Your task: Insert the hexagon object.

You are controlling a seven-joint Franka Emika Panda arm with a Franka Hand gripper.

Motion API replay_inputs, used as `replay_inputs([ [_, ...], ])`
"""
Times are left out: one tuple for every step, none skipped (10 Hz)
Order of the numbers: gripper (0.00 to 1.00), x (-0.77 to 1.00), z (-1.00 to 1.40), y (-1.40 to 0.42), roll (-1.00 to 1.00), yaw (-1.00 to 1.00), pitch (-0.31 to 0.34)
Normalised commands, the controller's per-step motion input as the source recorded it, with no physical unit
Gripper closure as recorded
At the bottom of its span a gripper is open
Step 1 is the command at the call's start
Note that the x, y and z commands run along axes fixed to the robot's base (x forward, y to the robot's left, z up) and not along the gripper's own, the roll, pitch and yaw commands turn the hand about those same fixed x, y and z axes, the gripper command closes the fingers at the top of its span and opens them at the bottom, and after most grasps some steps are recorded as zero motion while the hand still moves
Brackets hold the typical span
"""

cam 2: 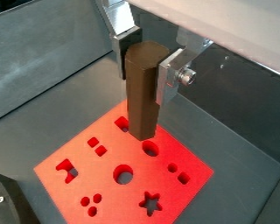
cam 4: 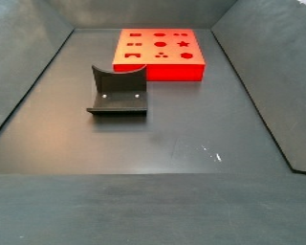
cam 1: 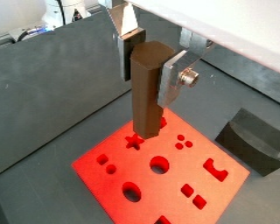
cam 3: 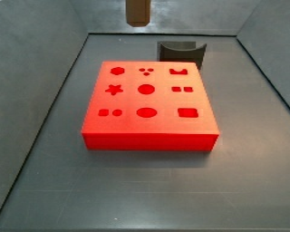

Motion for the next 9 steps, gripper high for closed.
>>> replay_inputs([
  [1.0, -0.03, 0.0, 0.0, 0.0, 0.0, -0.017],
  [1.0, 0.0, -0.06, 0.3, -0.15, -0.05, -0.033],
  [1.0, 0.14, -0.13, 0.67, -0.34, -0.11, -0.066],
  [1.0, 0.15, -0.14, 0.7, -0.41, -0.05, -0.096],
  [1.0, 0.15, -0.15, 0.73, -0.44, 0.0, -0.117],
  [1.0, 0.11, -0.18, 0.81, -0.44, 0.0, -0.107],
  [1.0, 0.0, -0.22, 0.67, -0.28, 0.24, -0.139],
  [1.0, 0.0, -0.13, 0.35, -0.03, 0.65, -0.064],
  [1.0, 0.0, -0.08, 0.28, 0.05, 0.74, 0.0],
])
